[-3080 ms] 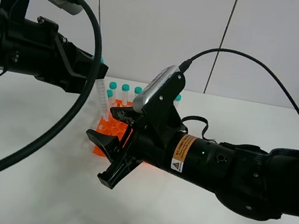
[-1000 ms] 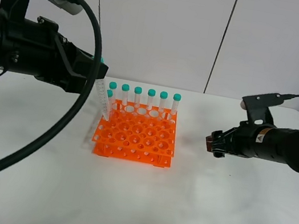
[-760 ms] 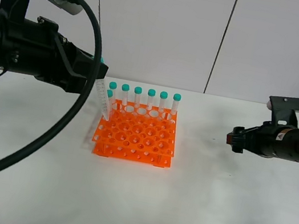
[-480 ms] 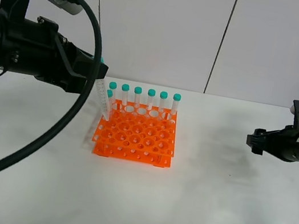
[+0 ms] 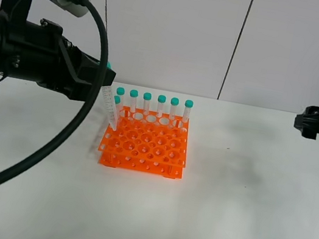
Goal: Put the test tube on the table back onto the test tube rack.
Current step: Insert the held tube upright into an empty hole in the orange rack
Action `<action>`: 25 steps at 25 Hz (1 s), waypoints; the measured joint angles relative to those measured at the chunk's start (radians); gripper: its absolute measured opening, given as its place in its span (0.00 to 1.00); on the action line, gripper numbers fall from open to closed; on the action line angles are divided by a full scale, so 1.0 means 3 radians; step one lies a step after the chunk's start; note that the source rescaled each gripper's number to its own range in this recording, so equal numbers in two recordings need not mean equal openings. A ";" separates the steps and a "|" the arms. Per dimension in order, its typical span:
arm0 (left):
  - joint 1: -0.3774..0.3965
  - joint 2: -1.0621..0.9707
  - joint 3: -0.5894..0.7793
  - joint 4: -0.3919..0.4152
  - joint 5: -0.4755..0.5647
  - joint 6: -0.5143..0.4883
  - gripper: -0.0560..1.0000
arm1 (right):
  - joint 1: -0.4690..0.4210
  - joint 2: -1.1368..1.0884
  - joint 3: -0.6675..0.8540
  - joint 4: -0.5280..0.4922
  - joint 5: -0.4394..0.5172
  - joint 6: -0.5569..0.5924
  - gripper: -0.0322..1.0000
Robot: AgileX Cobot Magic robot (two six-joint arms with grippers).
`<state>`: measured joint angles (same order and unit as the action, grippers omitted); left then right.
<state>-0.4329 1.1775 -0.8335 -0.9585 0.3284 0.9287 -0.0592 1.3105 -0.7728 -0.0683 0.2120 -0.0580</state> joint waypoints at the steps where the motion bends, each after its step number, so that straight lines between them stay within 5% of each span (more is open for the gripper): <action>1: 0.0000 0.0000 0.0000 0.0000 -0.0004 0.0000 0.06 | 0.0000 -0.0164 0.0000 0.0000 0.0062 -0.0005 1.00; 7: 0.0000 0.0000 0.0000 0.0000 -0.0051 0.0000 0.06 | 0.0000 -0.1185 -0.0079 -0.0004 0.0635 -0.0029 1.00; 19: 0.0000 0.0000 0.0000 0.0000 -0.0124 0.0000 0.06 | 0.0000 -0.2758 -0.0324 -0.0040 0.2421 -0.0105 1.00; 25: 0.0000 0.0000 0.0000 0.0000 -0.0124 0.0000 0.06 | 0.0000 -0.3355 -0.0324 -0.0026 0.2796 -0.0105 1.00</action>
<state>-0.4329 1.1775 -0.8335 -0.9585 0.2913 0.9287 -0.0592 0.3042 -0.8700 -0.0761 1.0509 -0.0896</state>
